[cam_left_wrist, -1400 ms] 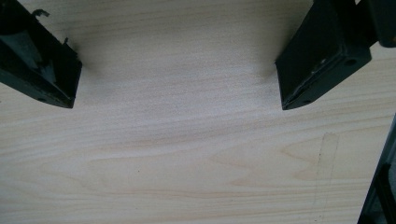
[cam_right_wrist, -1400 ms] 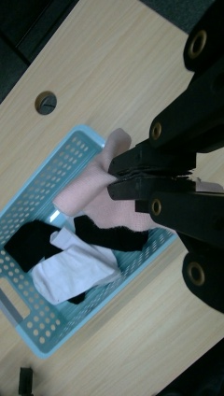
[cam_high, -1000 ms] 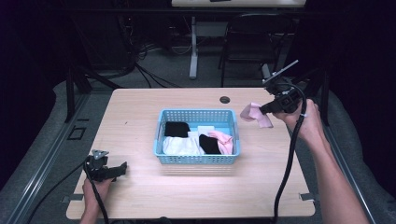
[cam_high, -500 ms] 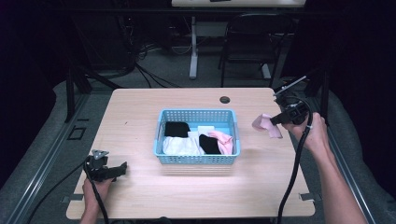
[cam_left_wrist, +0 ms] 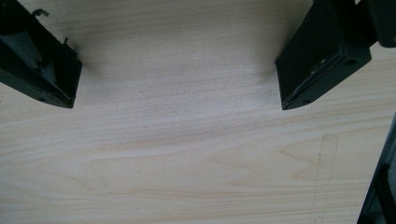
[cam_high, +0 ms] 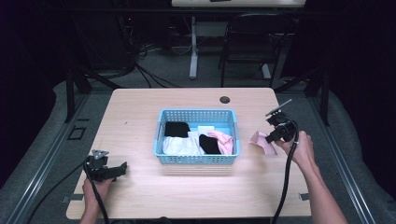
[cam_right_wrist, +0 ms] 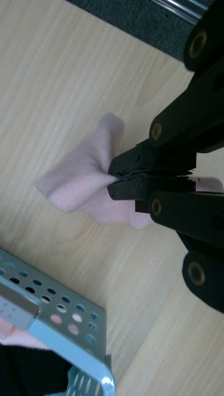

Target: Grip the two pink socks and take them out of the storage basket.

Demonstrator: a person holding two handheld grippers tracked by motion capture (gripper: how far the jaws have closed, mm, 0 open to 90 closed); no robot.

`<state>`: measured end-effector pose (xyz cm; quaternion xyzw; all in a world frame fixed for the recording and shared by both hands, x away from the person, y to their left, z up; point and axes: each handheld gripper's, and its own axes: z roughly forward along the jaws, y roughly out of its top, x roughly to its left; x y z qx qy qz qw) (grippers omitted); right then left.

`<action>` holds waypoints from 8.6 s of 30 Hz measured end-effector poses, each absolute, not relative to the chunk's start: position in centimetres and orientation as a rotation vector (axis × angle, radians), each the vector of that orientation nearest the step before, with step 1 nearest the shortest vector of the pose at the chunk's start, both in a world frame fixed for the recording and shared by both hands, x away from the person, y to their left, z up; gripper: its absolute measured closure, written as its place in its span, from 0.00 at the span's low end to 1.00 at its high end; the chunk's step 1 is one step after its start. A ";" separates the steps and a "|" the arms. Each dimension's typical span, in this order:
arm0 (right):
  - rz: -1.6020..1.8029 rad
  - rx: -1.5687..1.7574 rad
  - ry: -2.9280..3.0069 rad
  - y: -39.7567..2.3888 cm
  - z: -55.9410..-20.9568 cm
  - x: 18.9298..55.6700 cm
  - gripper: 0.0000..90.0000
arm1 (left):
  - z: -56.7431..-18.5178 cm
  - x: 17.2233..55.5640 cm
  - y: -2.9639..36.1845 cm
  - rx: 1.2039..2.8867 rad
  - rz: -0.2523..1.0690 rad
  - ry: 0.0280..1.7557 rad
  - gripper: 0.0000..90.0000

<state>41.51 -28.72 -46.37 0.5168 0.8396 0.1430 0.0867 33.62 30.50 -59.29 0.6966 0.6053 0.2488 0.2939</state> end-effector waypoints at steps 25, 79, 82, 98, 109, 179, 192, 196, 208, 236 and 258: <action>0.517 1.638 2.501 -29.7 -48.8 40.7 0.48 | -59.3 33.6 30.5 1.854 0.664 1.612 0.00; 0.674 1.146 2.727 -15.2 -42.9 43.6 0.01 | -59.3 33.6 30.5 1.855 0.662 1.612 0.00; 0.659 1.151 2.744 -14.9 -43.5 43.9 0.01 | -59.3 33.6 30.5 1.855 0.662 1.612 0.00; 0.432 1.182 2.811 -13.0 -48.0 46.1 0.22 | -59.3 33.6 30.5 1.856 0.661 1.611 0.00; 0.252 1.180 2.767 -11.8 -50.4 46.8 0.51 | -59.3 33.6 30.5 1.858 0.660 1.608 0.00; 0.635 1.215 2.654 -14.9 -37.5 43.2 0.94 | -59.3 33.7 30.5 1.856 0.662 1.610 0.00; 0.654 1.311 2.545 -21.2 -35.7 41.5 0.94 | -59.3 33.6 30.5 1.855 0.662 1.612 0.00; 0.656 1.365 2.513 -23.4 -36.1 41.3 0.94 | -59.3 33.6 30.5 1.854 0.663 1.613 0.00; 0.598 1.572 2.449 -28.1 -40.8 42.2 0.94 | -59.3 33.6 30.5 1.853 0.663 1.614 0.00; 0.698 1.596 2.432 -29.6 -44.7 39.3 0.16 | -59.3 33.6 30.5 1.853 0.663 1.614 0.00; 0.629 1.649 2.395 -33.2 -50.2 31.4 0.04 | -59.3 33.6 30.4 1.853 0.664 1.615 0.00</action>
